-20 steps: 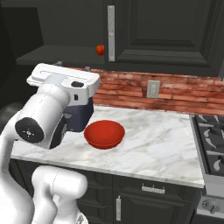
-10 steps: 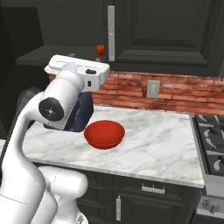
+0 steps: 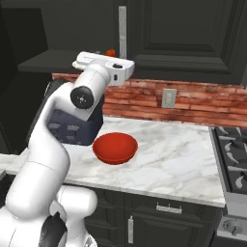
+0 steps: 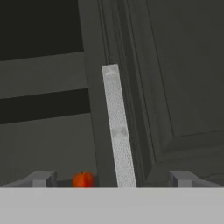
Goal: Open the cabinet. Pick the apple and tangerine from the cabinet and place them into the bowl. Then close the cabinet.
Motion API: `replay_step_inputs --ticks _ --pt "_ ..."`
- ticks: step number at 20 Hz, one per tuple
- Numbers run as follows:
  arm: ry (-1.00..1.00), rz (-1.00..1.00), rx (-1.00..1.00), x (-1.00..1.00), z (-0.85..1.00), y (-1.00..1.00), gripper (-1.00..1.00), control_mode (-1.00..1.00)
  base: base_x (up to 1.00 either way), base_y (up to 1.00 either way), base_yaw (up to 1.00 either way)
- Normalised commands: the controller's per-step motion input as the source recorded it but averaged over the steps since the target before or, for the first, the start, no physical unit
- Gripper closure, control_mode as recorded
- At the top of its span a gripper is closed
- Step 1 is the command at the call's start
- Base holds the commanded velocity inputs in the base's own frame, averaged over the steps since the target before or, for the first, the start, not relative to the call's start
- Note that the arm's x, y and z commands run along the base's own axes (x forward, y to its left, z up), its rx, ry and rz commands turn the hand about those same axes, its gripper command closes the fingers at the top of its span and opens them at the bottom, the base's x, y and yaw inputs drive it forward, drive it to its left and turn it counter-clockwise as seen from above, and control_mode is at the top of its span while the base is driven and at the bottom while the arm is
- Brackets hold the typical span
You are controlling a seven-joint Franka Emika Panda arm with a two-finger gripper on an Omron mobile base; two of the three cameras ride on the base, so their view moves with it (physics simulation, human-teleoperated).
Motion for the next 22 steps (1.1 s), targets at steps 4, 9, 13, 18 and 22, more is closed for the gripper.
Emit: replay_step_inputs --ticks 4,9,13,18,22 --pt "0.11 0.01 0.0 1.0 -0.06 -0.28 -1.0 -1.0 0.0 0.0 0.0" --pt "0.15 0.06 0.01 1.0 -0.13 -0.38 -1.0 -1.0 0.0 0.0 0.0" --pt "0.17 0.06 0.0 1.0 -0.3 -0.32 -1.0 -1.0 0.0 0.0 0.0" --pt "0.09 0.05 -0.02 1.0 -0.62 -0.07 -1.0 -1.0 0.0 0.0 0.0" --pt "0.03 0.0 -0.06 0.63 -0.36 0.0 1.0 -1.0 0.0 0.0 0.0"
